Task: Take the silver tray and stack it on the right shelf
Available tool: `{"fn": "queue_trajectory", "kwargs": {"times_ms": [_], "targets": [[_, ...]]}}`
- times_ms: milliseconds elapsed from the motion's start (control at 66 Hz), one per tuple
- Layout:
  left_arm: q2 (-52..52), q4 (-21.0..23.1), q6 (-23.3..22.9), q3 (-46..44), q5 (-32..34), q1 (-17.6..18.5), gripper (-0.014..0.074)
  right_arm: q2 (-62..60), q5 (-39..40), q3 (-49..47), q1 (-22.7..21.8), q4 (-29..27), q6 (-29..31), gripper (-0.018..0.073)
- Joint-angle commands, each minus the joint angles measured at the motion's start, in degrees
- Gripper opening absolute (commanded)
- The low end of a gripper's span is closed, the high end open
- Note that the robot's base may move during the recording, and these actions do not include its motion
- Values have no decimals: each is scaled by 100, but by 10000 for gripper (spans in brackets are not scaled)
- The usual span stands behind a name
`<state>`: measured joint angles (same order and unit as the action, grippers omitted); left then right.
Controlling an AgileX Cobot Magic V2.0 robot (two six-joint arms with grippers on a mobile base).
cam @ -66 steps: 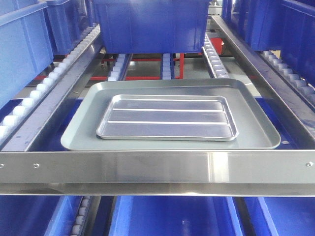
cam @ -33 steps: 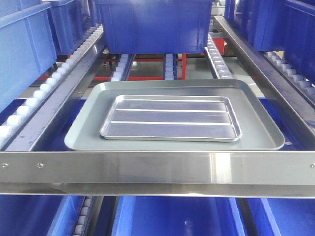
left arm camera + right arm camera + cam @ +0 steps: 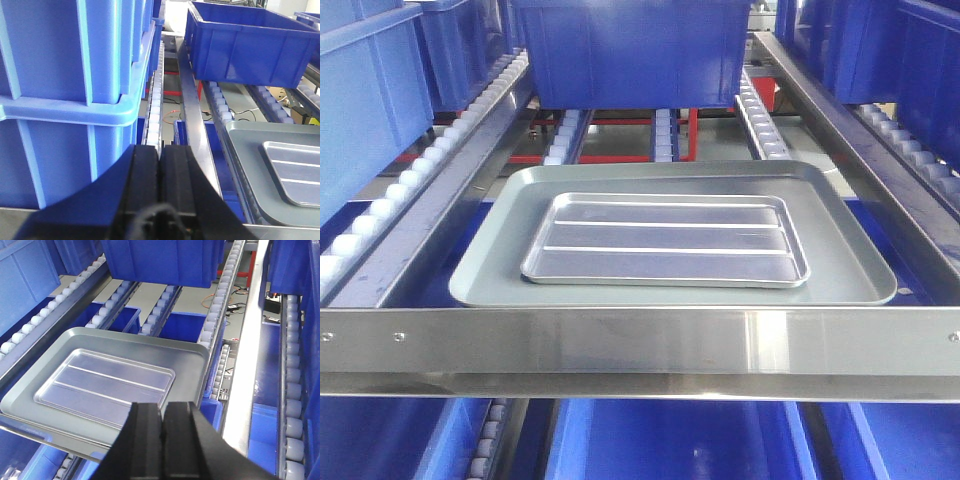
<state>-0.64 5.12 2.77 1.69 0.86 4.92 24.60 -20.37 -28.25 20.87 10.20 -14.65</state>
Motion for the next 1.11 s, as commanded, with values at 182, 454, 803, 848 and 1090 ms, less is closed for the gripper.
{"fn": "queue_trajectory", "kwargs": {"times_ms": [182, 454, 803, 848, 1090], "targets": [[-92, 39, 27, 106, 530, -9, -101, 27, 502, -164, -20, 83, 57, 57], [-92, 39, 27, 106, 530, -9, -101, 27, 502, -164, -20, 83, 57, 57], [-79, 39, 27, 106, 530, -9, -101, -238, 746, 131, -340, 339, 81, 57], [-79, 39, 27, 106, 530, -9, -101, -459, 895, 385, -600, 310, 164, 57], [-79, 39, 27, 106, 530, -9, -101, -1792, 1942, 2035, -1899, -672, 1187, 57]]}}
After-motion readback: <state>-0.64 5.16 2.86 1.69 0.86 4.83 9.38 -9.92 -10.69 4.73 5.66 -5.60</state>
